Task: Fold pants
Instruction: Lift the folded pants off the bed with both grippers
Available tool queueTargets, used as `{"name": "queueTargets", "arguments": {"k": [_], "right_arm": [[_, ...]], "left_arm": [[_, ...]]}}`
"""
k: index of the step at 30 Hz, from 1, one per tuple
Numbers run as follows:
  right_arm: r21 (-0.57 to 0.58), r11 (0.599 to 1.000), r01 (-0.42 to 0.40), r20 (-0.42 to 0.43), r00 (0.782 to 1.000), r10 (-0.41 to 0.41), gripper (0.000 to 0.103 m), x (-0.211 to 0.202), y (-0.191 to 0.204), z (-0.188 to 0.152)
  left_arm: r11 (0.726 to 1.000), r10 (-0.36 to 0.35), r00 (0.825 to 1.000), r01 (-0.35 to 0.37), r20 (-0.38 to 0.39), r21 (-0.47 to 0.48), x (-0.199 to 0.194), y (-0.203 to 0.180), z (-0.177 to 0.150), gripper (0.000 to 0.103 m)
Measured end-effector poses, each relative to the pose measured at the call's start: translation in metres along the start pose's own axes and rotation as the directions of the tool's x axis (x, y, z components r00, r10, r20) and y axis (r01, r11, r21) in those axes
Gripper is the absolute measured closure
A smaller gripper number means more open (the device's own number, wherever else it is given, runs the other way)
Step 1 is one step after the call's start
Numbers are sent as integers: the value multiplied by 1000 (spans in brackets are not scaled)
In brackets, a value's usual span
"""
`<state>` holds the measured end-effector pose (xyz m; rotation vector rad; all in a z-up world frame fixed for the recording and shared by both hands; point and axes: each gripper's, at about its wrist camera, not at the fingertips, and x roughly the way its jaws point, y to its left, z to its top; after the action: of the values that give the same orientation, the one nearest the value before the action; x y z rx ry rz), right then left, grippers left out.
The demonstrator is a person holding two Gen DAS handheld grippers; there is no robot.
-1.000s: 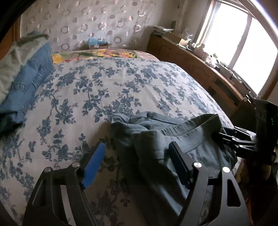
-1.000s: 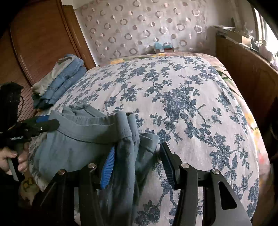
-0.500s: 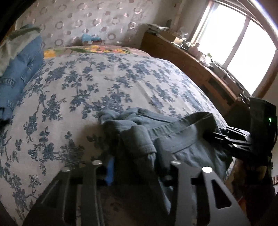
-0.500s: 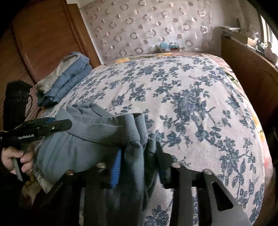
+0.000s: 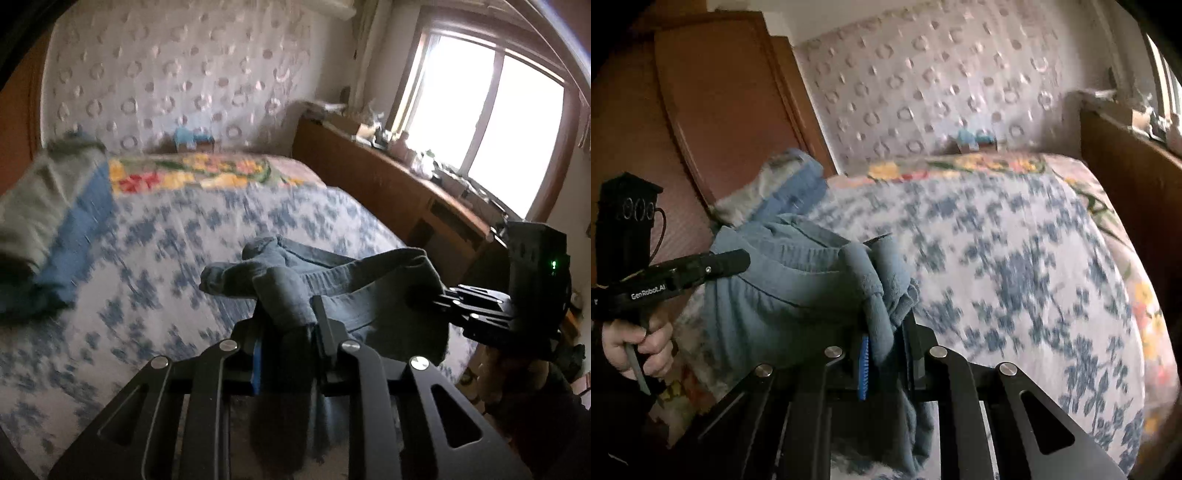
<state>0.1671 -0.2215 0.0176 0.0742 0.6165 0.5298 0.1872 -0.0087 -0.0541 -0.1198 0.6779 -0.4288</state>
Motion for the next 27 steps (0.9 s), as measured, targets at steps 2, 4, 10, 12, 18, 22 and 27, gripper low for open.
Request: {"name": "queueTargets", "arguments": {"k": [2,4,10,12,18,22,27], "right_arm": [[-24,1000,-6,33,999,7,89,-6,7,8],[-41,999,-13,57,998,16,89,-11,13,14],[-84,996,-42,122,991,52,89,-22,28,37],[-95,994,-50,137,989,62,89,-22,30,42],[-138,988,-68,163,983,90,89,-10,37,56],[-168,982,-89,180,976,119,89,6,40,65],[-194,974,-113,184,972,149,89,39,32,81]], "left_arm": [[1000,7,999,-7,34,9,-16,-2,9,81],[1000,20,998,-21,65,22,-30,-4,17,81],[998,43,991,-49,124,48,-63,-6,39,81],[997,52,989,-60,136,57,-71,-4,44,81],[994,78,984,-90,160,69,-84,7,55,81],[992,101,980,-112,174,58,-90,21,61,81],[988,132,973,-145,190,52,-93,38,72,81]]}}
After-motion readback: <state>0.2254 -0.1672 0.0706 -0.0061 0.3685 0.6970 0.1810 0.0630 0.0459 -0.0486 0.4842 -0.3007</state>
